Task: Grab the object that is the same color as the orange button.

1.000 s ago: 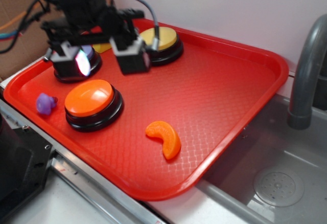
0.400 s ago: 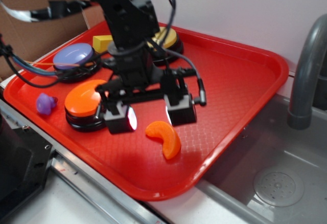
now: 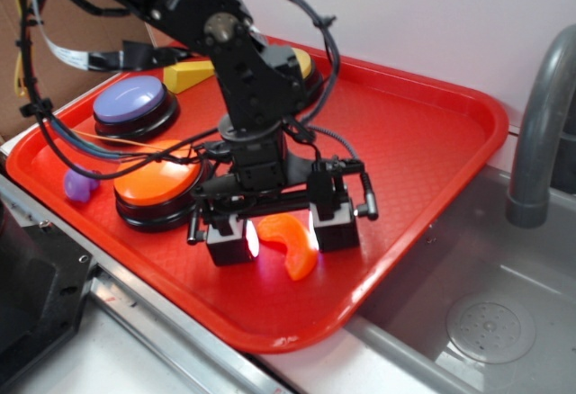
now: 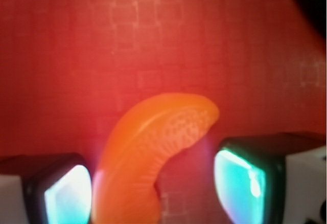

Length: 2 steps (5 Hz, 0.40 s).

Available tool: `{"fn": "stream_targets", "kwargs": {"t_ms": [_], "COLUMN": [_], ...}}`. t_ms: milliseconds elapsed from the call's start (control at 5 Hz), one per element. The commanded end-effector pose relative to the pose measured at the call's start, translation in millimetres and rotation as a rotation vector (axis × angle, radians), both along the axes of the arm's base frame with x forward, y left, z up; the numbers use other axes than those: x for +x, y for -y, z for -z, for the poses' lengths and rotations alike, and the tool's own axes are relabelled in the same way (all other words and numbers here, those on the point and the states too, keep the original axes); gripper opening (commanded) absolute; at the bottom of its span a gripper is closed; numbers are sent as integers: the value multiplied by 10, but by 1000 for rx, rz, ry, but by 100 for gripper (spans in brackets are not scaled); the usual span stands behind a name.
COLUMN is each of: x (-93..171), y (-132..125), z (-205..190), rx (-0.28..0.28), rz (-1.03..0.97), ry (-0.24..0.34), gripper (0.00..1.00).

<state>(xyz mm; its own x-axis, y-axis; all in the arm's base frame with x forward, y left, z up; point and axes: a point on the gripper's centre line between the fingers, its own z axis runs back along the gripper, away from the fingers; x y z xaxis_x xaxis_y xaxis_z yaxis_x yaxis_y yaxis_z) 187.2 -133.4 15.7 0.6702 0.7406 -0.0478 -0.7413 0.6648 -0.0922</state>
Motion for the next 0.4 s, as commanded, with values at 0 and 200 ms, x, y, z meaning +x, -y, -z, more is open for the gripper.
{"fn": "stream_targets", "kwargs": {"t_ms": [0,200], "x": [54,48], "y": [58,38], "z": [-39,-60], "rx": [-14,-15], "rz": [12,21], "ry": [40,49], "gripper": [0,0]}}
